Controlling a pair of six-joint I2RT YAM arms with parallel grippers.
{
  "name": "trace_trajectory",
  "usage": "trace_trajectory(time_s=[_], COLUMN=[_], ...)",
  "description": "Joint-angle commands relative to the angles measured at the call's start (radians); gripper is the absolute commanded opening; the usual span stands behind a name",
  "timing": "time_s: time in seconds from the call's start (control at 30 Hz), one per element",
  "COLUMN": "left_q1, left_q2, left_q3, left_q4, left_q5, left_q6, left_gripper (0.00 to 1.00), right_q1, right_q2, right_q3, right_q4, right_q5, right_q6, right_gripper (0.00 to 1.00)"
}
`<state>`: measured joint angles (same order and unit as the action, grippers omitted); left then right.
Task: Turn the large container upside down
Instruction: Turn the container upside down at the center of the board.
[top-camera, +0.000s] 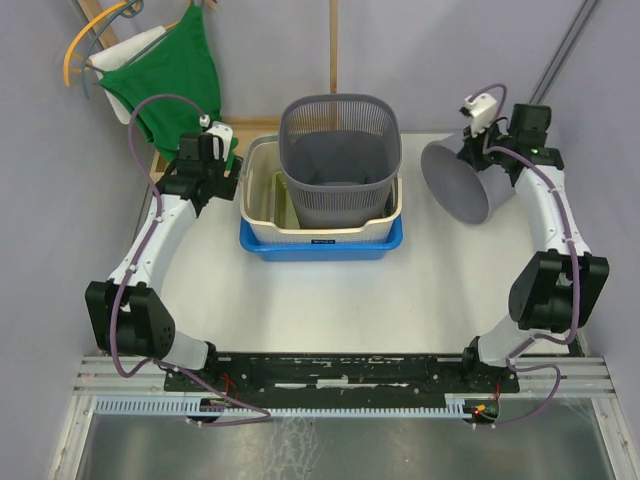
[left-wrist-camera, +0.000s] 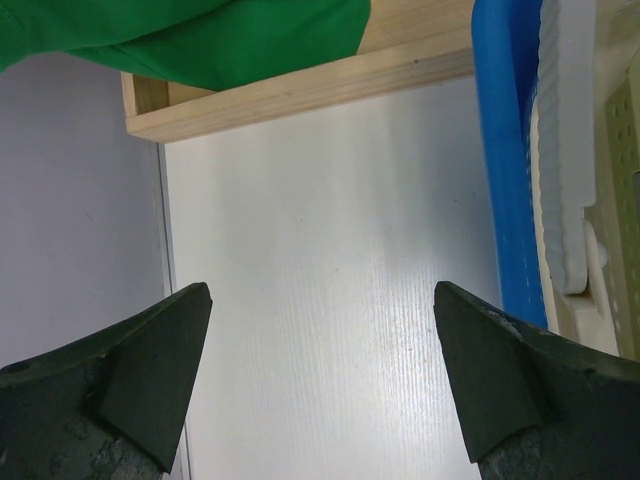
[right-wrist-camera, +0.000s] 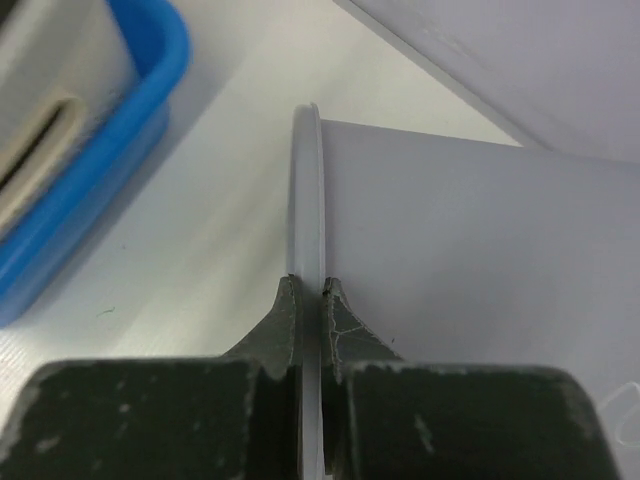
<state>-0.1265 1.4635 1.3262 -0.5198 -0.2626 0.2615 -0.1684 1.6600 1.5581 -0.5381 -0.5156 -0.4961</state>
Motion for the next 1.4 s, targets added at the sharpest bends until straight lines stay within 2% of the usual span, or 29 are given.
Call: trace_trajectory(time_s=[0.0, 0.1, 0.23, 0.5, 0.7, 0.87, 0.93, 0.97, 1.17, 1.37], left_q1=[0.001, 0.001, 0.0, 0.002, 0.001, 0.001, 0.001, 0.002, 0.001, 0.0], left_q2=[-0.015, -0.023, -0.044, -0.075, -0.078, -0.093, -0.093, -0.092, -0.071, -0.049], left_q3=[-0.019, -0.036, -0.068, -0.103, -0.103, -0.127, -0.131, -0.131, -0.111, -0.097], left_q4=[0.049, 0.056, 0.07, 0.078, 0.075, 0.078, 0.081, 0.08, 0.073, 0.067], left_q5=[-0.024, -0.029, -0.038, -0.043, -0.036, -0.025, -0.026, -0.026, -0.021, -0.019], left_q6=[0.045, 0.043, 0.048, 0.057, 0.049, 0.046, 0.045, 0.046, 0.041, 0.033], left_gripper=[0.99, 0.99, 0.99, 0.99, 0.99, 0.99, 0.99, 0.99, 0.99, 0.99], right_q1=[0.199, 0.281, 0.307, 0.307, 0.265, 0.213, 0.21, 0.209, 0.209, 0.215], right_q2=[-0.011, -0.038, -0.052, -0.087, -0.094, -0.106, -0.105, -0.109, -0.2, -0.369], right_q3=[-0.165, -0.232, -0.303, -0.545, -0.627, -0.695, -0.718, -0.731, -0.656, -0.409], right_q4=[-0.156, -0.122, -0.112, 0.025, 0.138, 0.147, 0.132, 0.13, 0.076, -0.105], right_q5=[0.229, 0.285, 0.321, 0.418, 0.483, 0.466, 0.448, 0.432, 0.36, 0.287], right_q6=[-0.109, -0.1, -0.081, -0.059, -0.016, -0.043, -0.06, -0.064, -0.031, 0.017], right_gripper=[0.01, 0.01, 0.01, 0.0, 0.01, 0.01, 0.08, 0.27, 0.59, 0.76])
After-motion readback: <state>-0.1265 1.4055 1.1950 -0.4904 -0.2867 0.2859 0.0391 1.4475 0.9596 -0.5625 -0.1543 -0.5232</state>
